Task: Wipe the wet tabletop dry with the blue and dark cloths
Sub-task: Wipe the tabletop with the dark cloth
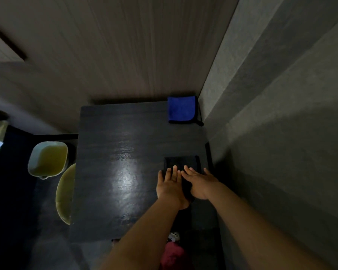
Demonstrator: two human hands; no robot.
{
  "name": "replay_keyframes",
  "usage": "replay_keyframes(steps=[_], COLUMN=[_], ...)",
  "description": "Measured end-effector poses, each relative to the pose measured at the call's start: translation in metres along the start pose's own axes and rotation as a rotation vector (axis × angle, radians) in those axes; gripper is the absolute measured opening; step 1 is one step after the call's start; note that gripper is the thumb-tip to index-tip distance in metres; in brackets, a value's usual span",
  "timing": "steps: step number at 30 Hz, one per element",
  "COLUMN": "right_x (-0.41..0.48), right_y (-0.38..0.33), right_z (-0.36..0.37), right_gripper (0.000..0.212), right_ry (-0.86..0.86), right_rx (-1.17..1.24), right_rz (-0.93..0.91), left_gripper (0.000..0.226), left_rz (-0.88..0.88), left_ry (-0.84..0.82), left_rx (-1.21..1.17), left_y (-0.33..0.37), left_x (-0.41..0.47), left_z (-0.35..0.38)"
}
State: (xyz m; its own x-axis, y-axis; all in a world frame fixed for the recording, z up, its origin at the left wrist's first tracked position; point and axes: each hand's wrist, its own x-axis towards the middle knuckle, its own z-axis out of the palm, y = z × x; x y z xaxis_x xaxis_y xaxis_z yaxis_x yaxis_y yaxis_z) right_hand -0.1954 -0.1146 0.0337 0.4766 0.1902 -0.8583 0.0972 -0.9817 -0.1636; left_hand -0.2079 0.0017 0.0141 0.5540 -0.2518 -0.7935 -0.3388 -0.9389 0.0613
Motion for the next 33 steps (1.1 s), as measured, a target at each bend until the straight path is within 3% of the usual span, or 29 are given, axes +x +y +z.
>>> replay_keyframes(steps=[22, 33], right_x=[-0.013, -0.012], right_y=[0.042, 0.031], right_z=[0.004, 0.003], right_gripper=[0.074, 0.080], right_ry=[0.016, -0.021], right_rx=[0.064, 0.084], right_rz=[0.001, 0.030], left_gripper=[0.098, 0.096], left_rz=[0.042, 0.061], left_ry=[0.014, 0.037], left_rx=[-0.002, 0.078], left_y=[0.037, 0.035], left_x=[0.008, 0.005], left_z=[-0.013, -0.010])
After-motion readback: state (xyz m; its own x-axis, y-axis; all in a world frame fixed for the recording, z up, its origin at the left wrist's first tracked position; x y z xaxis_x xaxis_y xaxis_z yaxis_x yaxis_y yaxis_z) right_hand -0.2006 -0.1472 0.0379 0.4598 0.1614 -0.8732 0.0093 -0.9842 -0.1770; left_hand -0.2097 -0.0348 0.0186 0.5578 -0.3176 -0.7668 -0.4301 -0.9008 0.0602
